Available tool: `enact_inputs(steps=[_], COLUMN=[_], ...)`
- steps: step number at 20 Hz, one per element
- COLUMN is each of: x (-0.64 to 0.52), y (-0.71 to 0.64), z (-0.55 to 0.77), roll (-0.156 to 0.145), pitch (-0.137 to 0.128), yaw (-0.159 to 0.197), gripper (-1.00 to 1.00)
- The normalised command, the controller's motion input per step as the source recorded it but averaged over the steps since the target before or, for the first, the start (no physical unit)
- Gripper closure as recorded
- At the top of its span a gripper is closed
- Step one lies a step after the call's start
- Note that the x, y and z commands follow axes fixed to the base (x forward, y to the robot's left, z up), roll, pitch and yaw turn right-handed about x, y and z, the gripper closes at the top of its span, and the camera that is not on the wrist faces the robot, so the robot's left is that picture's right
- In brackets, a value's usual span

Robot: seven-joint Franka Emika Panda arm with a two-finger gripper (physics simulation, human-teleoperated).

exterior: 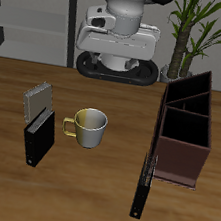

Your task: Place the right black book into the left desk caddy's front compartment

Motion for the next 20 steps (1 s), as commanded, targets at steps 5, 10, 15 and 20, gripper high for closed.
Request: enact_inputs(steps=[5, 10, 15, 20], x=[0.21, 0.25, 0.18, 0.17], y=[-0.24, -0.38, -0.46, -0.53], z=[0.07, -0.02, -0.03, -0.12], roll=[-0.005, 0.029, -0.025, -0.015], pitch=[-0.001, 0.003, -0.032, 0.005], yaw=[0.002, 0.026, -0.010, -0.041], gripper=[-1.00, -1.00, -1.00, -1.00])
